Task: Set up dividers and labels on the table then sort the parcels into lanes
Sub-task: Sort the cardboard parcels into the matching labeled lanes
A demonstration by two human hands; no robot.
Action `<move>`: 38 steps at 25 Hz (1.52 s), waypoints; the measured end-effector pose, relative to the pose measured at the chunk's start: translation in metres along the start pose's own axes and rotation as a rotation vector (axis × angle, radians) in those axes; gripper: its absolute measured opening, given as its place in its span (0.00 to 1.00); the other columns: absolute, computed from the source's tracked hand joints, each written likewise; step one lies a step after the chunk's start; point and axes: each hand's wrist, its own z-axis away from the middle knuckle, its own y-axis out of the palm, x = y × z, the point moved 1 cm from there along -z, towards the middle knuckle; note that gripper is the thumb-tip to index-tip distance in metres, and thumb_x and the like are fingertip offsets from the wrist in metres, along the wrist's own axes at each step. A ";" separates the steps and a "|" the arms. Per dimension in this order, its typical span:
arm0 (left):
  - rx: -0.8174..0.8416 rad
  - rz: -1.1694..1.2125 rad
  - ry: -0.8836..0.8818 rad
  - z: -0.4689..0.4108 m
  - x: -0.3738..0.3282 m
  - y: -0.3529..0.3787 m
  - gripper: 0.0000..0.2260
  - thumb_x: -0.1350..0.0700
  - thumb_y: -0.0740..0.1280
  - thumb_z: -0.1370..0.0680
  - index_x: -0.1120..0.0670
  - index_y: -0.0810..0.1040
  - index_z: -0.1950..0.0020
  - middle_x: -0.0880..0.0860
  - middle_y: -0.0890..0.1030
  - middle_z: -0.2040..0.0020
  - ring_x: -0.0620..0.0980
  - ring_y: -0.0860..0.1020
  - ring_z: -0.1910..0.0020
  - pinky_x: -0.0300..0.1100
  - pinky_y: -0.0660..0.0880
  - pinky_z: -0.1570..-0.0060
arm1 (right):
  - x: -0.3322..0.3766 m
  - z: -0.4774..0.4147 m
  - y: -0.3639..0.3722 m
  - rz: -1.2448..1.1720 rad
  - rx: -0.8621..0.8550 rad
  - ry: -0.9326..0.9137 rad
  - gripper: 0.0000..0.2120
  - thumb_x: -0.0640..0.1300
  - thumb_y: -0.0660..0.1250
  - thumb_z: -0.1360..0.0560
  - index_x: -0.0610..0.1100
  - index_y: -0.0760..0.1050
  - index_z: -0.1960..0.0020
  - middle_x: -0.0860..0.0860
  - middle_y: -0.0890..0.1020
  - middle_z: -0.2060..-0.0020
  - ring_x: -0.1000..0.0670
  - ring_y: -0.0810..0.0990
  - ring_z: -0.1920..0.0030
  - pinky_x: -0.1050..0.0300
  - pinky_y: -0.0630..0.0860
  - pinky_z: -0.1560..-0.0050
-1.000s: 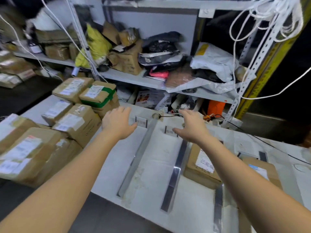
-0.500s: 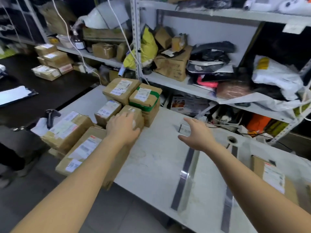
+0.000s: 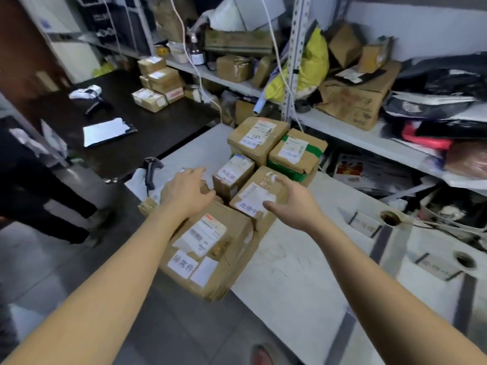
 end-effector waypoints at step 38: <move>0.230 0.812 0.145 -0.107 0.078 -0.033 0.25 0.45 0.73 0.24 0.29 0.68 0.31 0.44 0.81 0.44 0.49 0.82 0.49 0.55 0.80 0.47 | 0.151 -0.070 0.086 -0.919 -0.208 0.262 0.37 0.39 0.79 0.31 0.53 0.71 0.25 0.54 0.81 0.33 0.54 0.81 0.37 0.46 0.80 0.36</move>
